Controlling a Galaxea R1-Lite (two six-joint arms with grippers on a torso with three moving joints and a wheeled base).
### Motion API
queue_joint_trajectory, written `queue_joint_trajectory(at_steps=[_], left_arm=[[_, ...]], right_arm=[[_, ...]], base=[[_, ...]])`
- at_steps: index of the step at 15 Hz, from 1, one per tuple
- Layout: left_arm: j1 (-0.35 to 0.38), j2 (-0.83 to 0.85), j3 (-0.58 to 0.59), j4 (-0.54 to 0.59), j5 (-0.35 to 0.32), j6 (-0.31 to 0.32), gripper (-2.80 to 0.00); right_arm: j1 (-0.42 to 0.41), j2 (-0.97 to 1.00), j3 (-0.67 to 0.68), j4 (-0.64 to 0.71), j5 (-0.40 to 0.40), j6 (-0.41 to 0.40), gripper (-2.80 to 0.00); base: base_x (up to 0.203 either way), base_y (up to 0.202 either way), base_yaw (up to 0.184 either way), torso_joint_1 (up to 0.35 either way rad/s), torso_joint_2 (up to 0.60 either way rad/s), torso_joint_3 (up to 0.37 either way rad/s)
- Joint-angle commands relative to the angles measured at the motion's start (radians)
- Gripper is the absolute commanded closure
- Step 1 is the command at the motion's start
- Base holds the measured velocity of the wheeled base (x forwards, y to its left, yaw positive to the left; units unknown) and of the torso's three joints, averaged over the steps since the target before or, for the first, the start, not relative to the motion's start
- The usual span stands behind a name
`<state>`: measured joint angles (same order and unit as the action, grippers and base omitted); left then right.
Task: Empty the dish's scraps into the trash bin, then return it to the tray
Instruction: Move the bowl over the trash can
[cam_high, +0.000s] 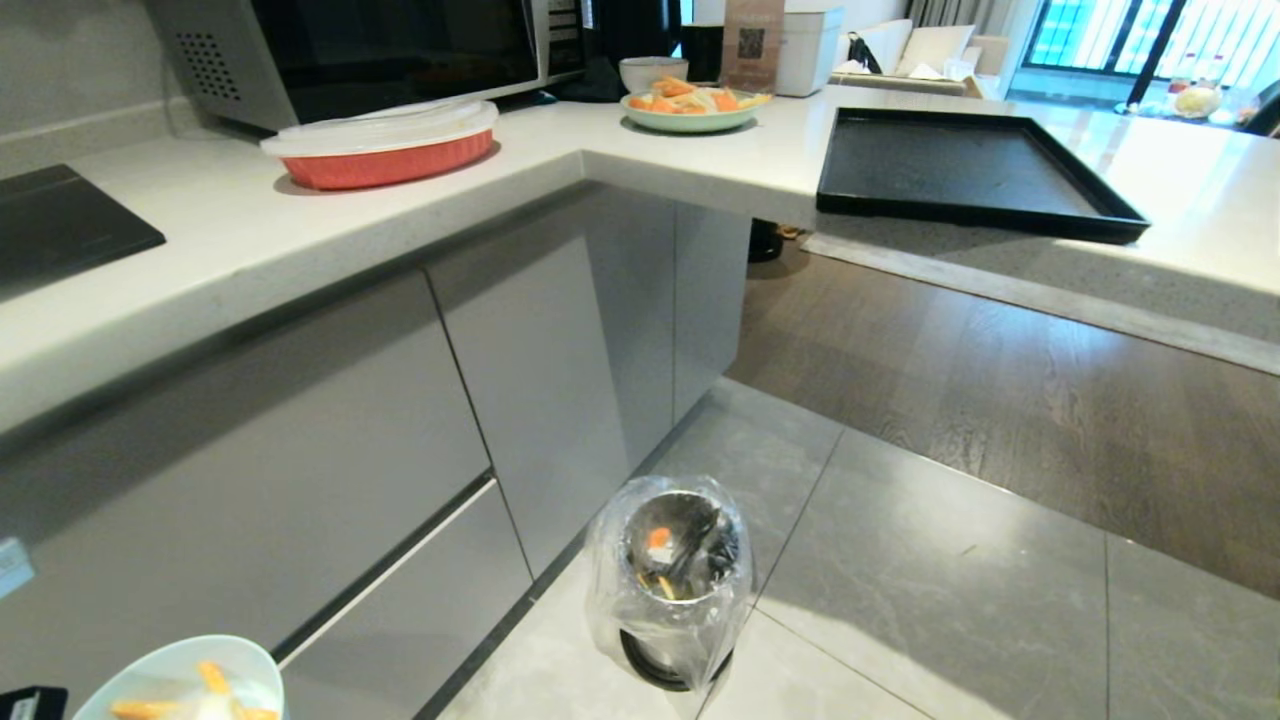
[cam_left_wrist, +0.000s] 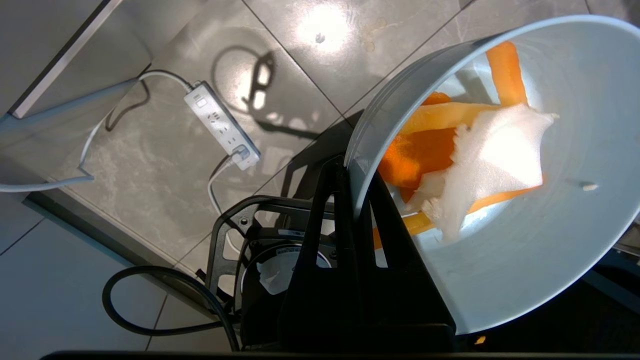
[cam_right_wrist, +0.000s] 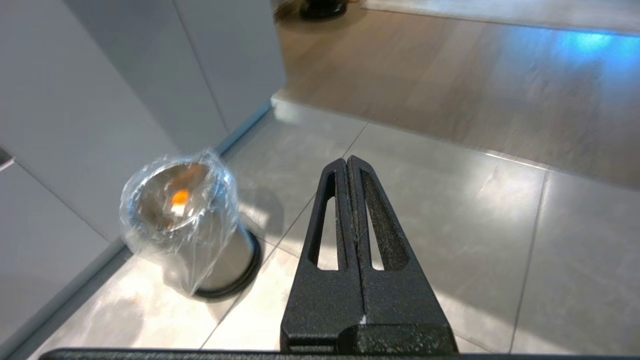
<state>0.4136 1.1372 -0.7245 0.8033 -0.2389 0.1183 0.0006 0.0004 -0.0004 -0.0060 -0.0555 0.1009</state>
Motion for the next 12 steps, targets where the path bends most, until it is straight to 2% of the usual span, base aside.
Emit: queue_joint_trajectory(at_steps=[1, 12], left_arm=[[0.001, -0.005, 0.003, 0.005, -0.002, 0.0, 0.0], [-0.001, -0.001, 0.003, 0.007, -0.002, 0.0, 0.0]], right_arm=[[0.001, 0.0, 0.0, -0.002, -0.001, 0.0, 0.0], [0.001, 0.0, 0.0, -0.002, -0.001, 0.0, 0.0]], base=[[0.0, 0.0, 0.0, 0.0, 0.0, 0.0], [0.0, 0.0, 0.0, 0.0, 0.0, 0.0]])
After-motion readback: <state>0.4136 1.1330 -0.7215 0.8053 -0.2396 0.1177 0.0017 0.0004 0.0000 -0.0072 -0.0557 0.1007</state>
